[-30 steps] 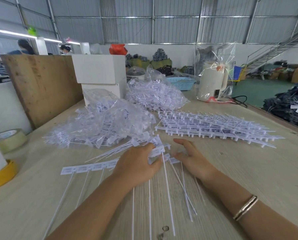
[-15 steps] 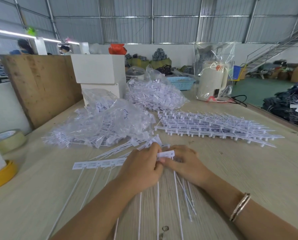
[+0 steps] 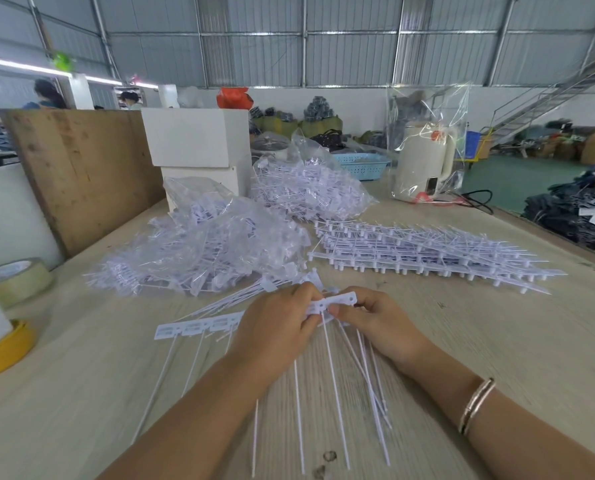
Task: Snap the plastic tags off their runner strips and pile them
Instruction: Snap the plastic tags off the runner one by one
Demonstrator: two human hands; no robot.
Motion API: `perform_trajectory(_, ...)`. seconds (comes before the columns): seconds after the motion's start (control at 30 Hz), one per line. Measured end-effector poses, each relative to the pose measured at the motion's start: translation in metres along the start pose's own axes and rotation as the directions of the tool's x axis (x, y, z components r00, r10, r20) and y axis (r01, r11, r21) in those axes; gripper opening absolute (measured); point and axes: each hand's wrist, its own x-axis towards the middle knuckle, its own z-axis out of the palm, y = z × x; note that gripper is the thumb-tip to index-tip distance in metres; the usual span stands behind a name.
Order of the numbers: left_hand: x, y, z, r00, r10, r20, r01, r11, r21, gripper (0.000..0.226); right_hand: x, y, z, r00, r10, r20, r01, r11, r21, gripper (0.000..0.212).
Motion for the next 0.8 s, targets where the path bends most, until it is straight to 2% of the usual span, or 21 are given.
perform_trajectory(0.17, 0.0004, -0.0029, 0.0028, 0.998, -0.015, 0.064, 0.018, 0.998, -0.052, 0.023, 0.0005, 0.0010, -0.0002, 0.994, -0.086, -0.064, 0.083, 0.995, -0.059, 0.009)
perform_trajectory(0.47, -0.0005, -0.0085, 0.0015, 0.999, -0.023, 0.023, 0.029, 0.958, -0.287, 0.020, -0.0011, -0.0045, 0.0002, 0.971, -0.228, -0.075, 0.219, 0.970, -0.107, 0.011)
perform_trajectory(0.6, 0.0013, -0.0062, 0.0005, 0.998, -0.049, 0.032, 0.058, 0.917, -0.394, 0.018, -0.0001, -0.0052, -0.0020, 0.948, -0.312, -0.066, 0.289, 0.927, -0.237, 0.010)
perform_trajectory(0.73, 0.0004, -0.0072, 0.0000, 0.994, -0.066, 0.082, 0.090, 0.942, -0.324, 0.017, 0.0005, -0.0055, -0.0017, 0.966, -0.248, -0.066, 0.236, 0.960, -0.153, 0.009)
perform_trajectory(0.8, -0.0016, -0.0061, 0.0009, 0.994, -0.046, 0.101, 0.070, 0.968, -0.243, 0.020, 0.0032, -0.0005, -0.0054, 0.973, -0.157, -0.168, 0.146, 0.987, -0.074, 0.008)
